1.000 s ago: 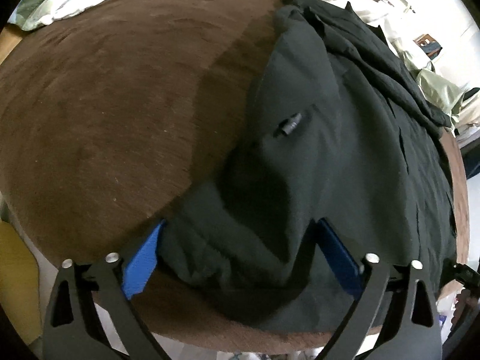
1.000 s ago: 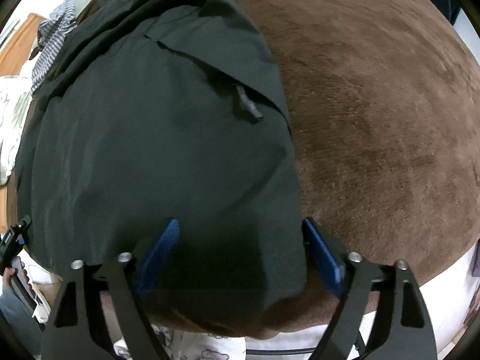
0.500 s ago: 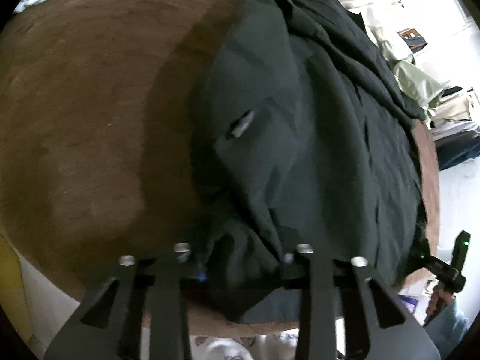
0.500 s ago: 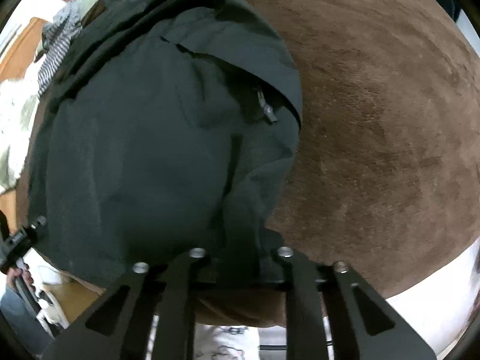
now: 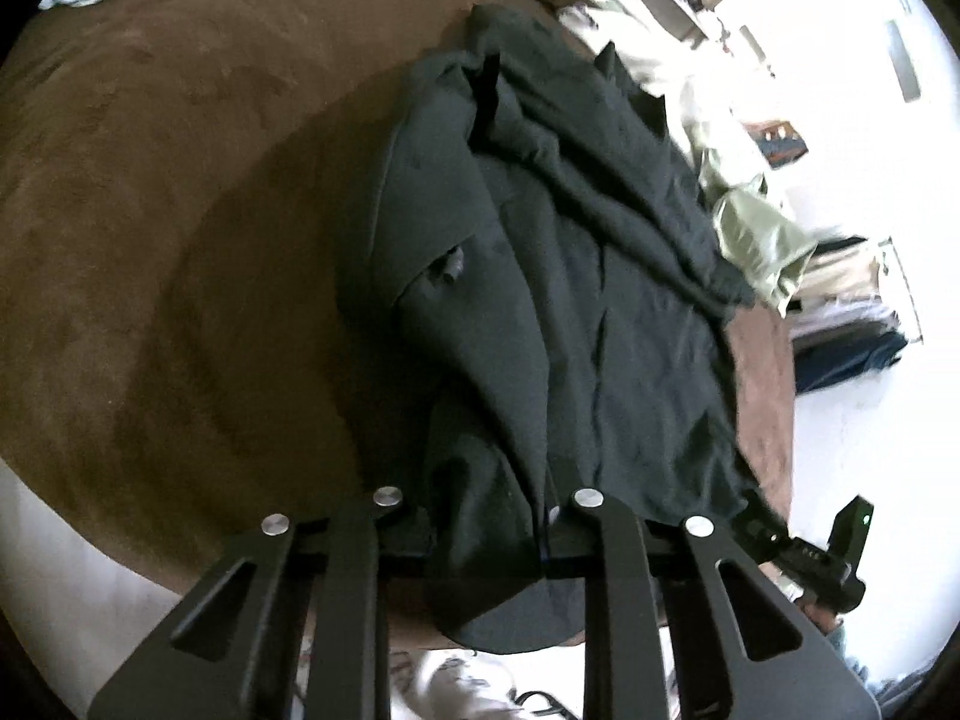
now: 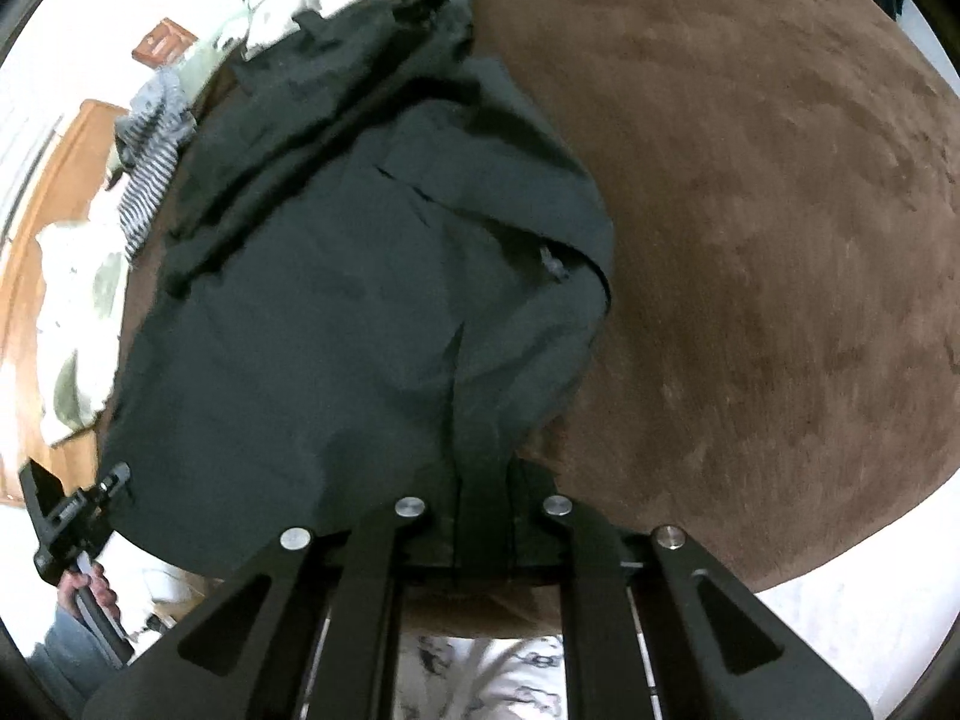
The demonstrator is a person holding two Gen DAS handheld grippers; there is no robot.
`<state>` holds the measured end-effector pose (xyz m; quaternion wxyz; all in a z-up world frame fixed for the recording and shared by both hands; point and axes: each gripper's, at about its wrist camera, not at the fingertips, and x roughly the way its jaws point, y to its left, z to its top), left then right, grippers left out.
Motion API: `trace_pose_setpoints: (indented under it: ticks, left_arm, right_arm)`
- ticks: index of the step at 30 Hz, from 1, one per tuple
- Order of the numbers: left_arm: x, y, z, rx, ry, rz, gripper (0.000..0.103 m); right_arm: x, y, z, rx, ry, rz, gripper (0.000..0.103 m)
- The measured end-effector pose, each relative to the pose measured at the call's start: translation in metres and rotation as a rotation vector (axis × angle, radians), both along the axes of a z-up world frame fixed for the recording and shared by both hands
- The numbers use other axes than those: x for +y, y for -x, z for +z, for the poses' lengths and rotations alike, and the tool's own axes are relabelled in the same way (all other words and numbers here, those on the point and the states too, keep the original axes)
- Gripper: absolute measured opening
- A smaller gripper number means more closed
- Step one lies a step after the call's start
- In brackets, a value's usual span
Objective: Fold large clothes
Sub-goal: 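Lift the held hem with both grippers and fold it toward the collar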
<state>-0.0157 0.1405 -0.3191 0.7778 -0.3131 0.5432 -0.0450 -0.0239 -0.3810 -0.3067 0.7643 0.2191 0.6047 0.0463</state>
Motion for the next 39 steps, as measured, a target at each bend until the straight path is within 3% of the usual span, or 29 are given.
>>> trace_pose_setpoints:
  ticks: [12, 18, 25, 30, 39]
  left_arm:
    - [0.009, -0.034, 0.071, -0.157, -0.015, 0.128, 0.020]
    - [0.014, -0.067, 0.112, -0.277, -0.069, 0.178, 0.016]
    - [0.010, -0.125, 0.134, -0.386, -0.120, 0.185, 0.016]
    - [0.012, -0.171, 0.141, -0.445, -0.091, 0.216, 0.016]
    - [0.014, -0.276, 0.140, -0.483, -0.083, 0.157, 0.016]
  right_arm:
    - [-0.002, -0.058, 0.091, -0.204, -0.019, 0.003, 0.008]
    - [-0.006, -0.102, 0.126, -0.333, -0.022, 0.002, 0.008]
    - [-0.003, -0.169, 0.145, -0.461, -0.045, 0.011, 0.008]
    - [0.002, -0.211, 0.154, -0.535, -0.024, -0.006, 0.008]
    - [0.015, -0.305, 0.152, -0.611, 0.015, -0.095, 0.008]
